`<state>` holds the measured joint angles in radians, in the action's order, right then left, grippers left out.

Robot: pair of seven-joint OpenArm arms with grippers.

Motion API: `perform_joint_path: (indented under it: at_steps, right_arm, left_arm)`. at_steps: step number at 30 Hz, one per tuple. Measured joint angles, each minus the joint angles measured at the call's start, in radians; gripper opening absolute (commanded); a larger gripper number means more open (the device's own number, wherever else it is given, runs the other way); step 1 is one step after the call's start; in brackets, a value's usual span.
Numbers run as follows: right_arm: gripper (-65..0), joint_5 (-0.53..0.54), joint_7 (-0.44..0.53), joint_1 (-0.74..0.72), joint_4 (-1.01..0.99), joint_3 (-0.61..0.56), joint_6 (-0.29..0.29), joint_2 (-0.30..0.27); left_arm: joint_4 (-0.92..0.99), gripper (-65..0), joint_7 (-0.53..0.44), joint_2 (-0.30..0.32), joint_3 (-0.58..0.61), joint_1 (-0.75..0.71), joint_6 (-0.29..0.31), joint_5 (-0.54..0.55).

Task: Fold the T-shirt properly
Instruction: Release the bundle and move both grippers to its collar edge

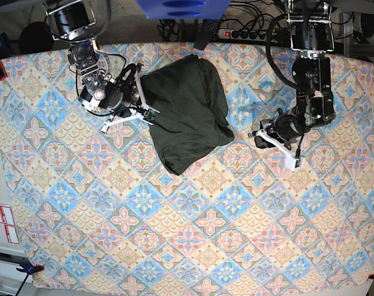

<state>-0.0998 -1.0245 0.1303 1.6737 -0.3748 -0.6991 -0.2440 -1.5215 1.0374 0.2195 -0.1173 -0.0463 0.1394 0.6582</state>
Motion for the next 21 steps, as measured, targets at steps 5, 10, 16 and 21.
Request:
perform_joint_path:
  at_steps: [5,10,16,21]
  right_arm:
    - [-60.8,-0.001,-0.001,0.000,0.000,0.000,0.000,0.000]
    - [-60.8,-0.002,-0.006,-0.003,0.000,0.000,0.000,0.011]
    - [-60.8,-0.002,0.001,-0.009,-0.005,0.011,0.000,0.014]
    - [-60.8,-0.002,-0.008,-0.021,-0.006,0.034,0.000,0.014]
  left_arm:
    - [0.006,-55.1,0.027,-0.003,-0.050,-0.081,-0.002,0.136]
    - [0.032,-55.1,0.048,-0.047,-0.053,-0.100,0.000,0.208]
    - [0.040,-55.1,0.065,-0.073,-0.051,-0.179,-0.004,0.235]
    - [0.081,-55.1,0.016,-0.087,0.010,-0.160,-0.004,0.194]
